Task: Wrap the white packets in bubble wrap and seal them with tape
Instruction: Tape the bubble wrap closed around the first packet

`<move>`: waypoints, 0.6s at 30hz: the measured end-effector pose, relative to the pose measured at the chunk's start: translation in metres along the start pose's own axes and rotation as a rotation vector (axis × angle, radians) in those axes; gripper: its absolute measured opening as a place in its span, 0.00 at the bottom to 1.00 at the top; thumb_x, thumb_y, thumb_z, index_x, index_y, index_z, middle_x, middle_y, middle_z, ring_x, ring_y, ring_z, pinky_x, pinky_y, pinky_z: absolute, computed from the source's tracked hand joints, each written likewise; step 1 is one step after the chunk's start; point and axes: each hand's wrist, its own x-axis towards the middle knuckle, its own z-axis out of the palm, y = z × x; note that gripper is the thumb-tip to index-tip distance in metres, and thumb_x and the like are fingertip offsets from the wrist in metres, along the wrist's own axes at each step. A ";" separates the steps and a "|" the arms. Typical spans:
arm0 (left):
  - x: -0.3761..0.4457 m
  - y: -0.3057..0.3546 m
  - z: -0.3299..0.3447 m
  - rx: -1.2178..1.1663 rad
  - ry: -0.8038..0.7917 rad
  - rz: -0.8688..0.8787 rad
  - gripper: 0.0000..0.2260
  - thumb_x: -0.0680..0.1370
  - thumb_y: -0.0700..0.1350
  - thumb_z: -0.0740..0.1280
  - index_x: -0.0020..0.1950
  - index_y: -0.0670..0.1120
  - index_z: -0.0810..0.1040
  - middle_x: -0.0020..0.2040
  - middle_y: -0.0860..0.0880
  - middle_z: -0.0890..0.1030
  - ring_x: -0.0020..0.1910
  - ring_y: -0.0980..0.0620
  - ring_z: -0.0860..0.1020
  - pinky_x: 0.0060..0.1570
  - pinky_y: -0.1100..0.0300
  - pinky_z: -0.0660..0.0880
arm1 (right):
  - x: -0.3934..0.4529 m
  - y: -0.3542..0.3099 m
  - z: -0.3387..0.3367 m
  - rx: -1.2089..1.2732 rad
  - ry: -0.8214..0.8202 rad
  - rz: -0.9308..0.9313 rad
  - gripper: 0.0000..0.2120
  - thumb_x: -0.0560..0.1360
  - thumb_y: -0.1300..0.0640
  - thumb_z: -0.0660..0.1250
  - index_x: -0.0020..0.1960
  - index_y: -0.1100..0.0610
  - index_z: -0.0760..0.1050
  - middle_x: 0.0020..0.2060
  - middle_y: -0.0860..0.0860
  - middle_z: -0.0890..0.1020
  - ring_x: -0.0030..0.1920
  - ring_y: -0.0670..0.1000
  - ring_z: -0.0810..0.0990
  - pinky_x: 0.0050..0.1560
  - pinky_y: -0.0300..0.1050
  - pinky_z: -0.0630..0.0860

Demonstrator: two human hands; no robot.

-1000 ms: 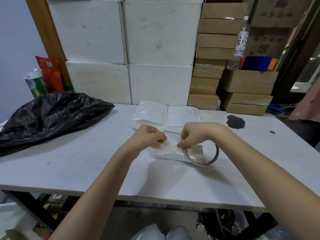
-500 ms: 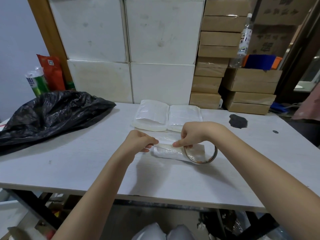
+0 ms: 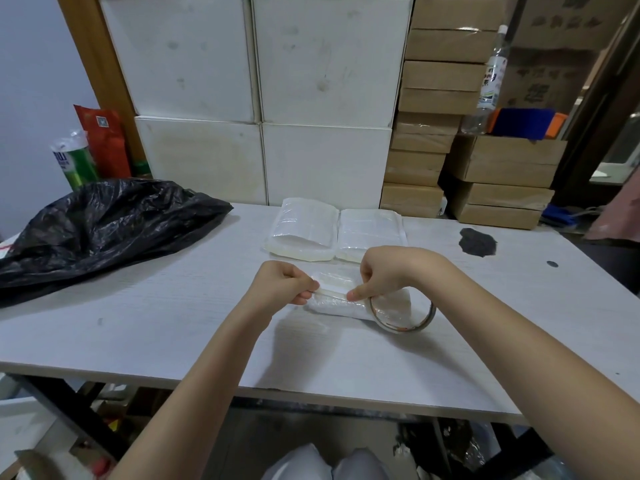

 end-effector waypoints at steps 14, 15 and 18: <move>-0.002 -0.008 0.023 0.165 0.119 0.051 0.22 0.68 0.51 0.75 0.51 0.44 0.67 0.39 0.49 0.73 0.36 0.52 0.73 0.35 0.59 0.70 | 0.000 -0.005 0.003 -0.034 0.018 0.019 0.20 0.70 0.38 0.68 0.37 0.54 0.72 0.32 0.47 0.75 0.37 0.49 0.74 0.33 0.41 0.66; -0.002 -0.009 0.025 0.207 0.136 0.069 0.22 0.68 0.51 0.75 0.51 0.44 0.67 0.39 0.49 0.73 0.36 0.51 0.73 0.35 0.58 0.70 | 0.000 -0.004 0.003 -0.015 0.021 0.020 0.20 0.70 0.38 0.68 0.37 0.54 0.72 0.32 0.46 0.76 0.36 0.49 0.74 0.34 0.41 0.66; -0.005 -0.010 0.027 0.473 0.219 0.170 0.20 0.69 0.53 0.73 0.53 0.46 0.68 0.46 0.50 0.74 0.47 0.49 0.74 0.44 0.55 0.71 | -0.003 0.002 0.005 0.062 0.036 0.010 0.19 0.70 0.38 0.68 0.37 0.54 0.72 0.32 0.46 0.75 0.36 0.49 0.73 0.36 0.41 0.68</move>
